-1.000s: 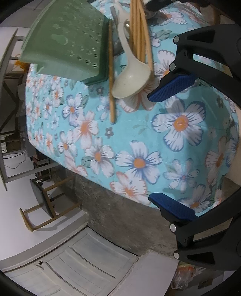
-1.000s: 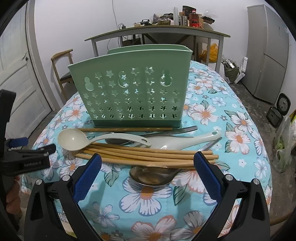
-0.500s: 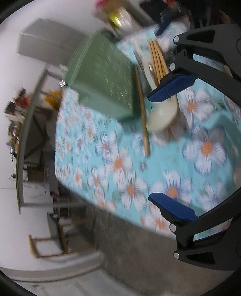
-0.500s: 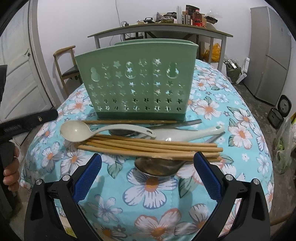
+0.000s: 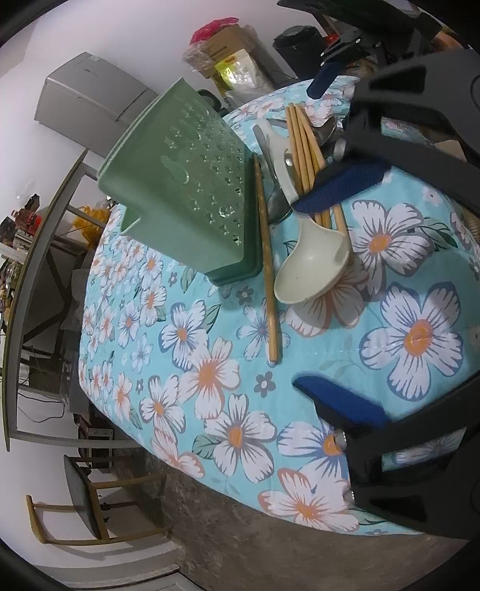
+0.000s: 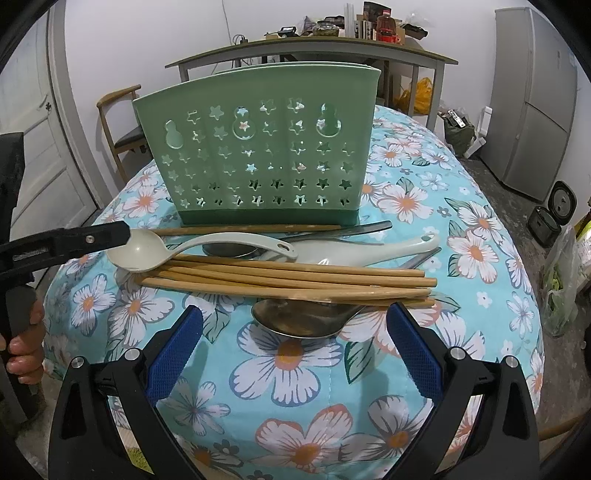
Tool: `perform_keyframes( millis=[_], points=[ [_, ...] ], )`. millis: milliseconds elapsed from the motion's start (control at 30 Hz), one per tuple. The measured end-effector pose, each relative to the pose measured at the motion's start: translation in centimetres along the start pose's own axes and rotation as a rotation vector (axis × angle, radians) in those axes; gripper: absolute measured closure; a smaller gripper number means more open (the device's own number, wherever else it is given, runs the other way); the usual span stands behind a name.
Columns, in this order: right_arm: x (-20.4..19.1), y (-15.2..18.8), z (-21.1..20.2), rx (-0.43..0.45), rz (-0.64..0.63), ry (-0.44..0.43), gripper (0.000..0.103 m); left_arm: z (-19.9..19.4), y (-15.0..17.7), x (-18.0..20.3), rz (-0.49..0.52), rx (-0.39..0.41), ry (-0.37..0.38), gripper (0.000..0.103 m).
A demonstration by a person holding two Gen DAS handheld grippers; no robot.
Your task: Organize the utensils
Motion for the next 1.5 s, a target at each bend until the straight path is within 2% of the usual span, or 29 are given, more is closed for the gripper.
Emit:
perform_keyframes(
  millis=[100,267,433,500,800,1067,1233,1500],
  points=[
    [0.1,0.0,-0.2,0.005,0.002,-0.002,0.006,0.6,0.1,-0.2,-0.023,-0.038,0.028,0.050],
    [0.2,0.1,-0.9,0.023,0.003,-0.001,0.006,1.3,0.2,-0.2,-0.031,-0.067,0.033,0.070],
    [0.2,0.4,-1.7,0.037,0.003,0.004,0.006,1.4,0.0,0.2,-0.026,-0.062,0.038,0.094],
    [0.2,0.4,-2.0,0.045,0.002,0.009,0.006,1.3,-0.1,0.3,-0.028,-0.060,0.046,0.099],
    [0.4,0.2,-3.2,0.070,0.001,0.030,0.006,-1.8,-1.6,-1.1,-0.068,0.008,0.101,0.100],
    [-0.6,-1.1,-3.1,0.104,-0.073,0.053,0.007,-3.7,-2.4,-4.7,-0.107,0.056,0.027,0.100],
    [-1.8,-2.6,-2.3,0.136,-0.184,0.086,0.015,-3.9,-2.5,-6.0,-0.112,0.079,-0.004,0.100],
    [-2.6,-4.7,2.2,0.070,-0.300,0.101,0.041,-3.7,-2.7,-7.1,-0.108,0.110,-0.048,0.100]
  ],
)
Point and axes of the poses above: each gripper's, at about its wrist camera, not at the fingertips, and z roughly the way its jaws point, x to its right, y to its underside, the point moved 2 cm from there along z, roughly the way its jaws point, and after that the axes turned 10 degrees about -y, right-handed, at the moved point
